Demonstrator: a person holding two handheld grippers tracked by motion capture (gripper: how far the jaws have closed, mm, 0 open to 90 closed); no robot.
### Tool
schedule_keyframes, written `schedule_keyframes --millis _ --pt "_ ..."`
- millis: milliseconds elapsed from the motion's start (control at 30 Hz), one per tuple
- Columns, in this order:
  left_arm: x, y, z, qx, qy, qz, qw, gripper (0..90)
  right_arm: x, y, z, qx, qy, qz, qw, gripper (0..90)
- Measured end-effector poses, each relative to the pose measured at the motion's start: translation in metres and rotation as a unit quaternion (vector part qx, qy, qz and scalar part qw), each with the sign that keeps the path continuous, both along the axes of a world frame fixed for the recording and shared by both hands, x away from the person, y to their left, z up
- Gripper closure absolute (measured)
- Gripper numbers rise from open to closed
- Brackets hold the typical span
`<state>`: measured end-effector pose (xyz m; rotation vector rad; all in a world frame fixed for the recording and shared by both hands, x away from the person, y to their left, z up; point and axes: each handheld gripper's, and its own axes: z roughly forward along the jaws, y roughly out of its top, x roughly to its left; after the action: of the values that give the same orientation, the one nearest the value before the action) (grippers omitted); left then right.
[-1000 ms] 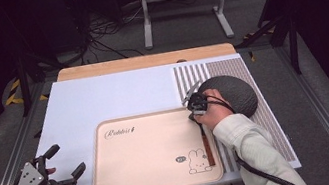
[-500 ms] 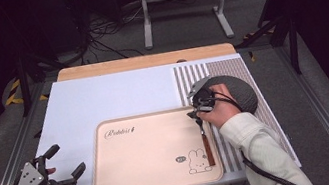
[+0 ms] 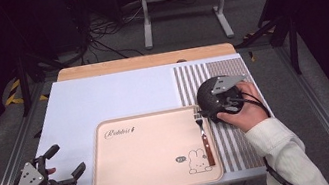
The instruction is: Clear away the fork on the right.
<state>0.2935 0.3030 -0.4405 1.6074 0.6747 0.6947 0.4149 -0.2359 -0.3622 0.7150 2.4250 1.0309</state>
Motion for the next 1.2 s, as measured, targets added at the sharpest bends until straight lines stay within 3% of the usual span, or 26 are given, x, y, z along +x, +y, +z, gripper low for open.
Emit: schedule_keyframes --millis 333,467,700,933,1000,1033,1200 --pt "0.000 0.001 0.000 0.000 0.000 0.002 1.0000 0.1 -0.026 -0.037 0.000 0.057 -0.048 -0.021 0.9970 11.0" --pt "0.000 0.000 0.000 -0.002 0.000 0.004 1.0000 0.1 -0.035 -0.054 -0.005 0.092 -0.069 -0.036 0.9927 9.3" --pt "0.000 0.000 0.000 -0.003 -0.001 0.005 1.0000 0.0 -0.049 -0.077 -0.014 0.122 -0.091 -0.048 0.9872 7.8" --pt "0.000 0.000 0.000 -0.002 -0.003 0.008 1.0000 0.0 -0.061 -0.095 -0.033 0.150 -0.108 -0.069 0.9804 6.4" --pt "0.000 0.000 0.000 -0.002 -0.003 0.008 1.0000 0.0 -0.063 -0.097 -0.036 0.155 -0.112 -0.068 0.9792 5.8" --pt "0.000 0.000 0.000 -0.002 -0.004 0.008 1.0000 0.1 -0.068 -0.101 -0.044 0.163 -0.127 -0.060 0.9765 5.6" --pt "0.000 -0.002 -0.001 0.005 -0.009 0.002 0.9999 0.7 -0.075 -0.104 -0.058 0.171 -0.137 -0.056 0.9740 4.1"
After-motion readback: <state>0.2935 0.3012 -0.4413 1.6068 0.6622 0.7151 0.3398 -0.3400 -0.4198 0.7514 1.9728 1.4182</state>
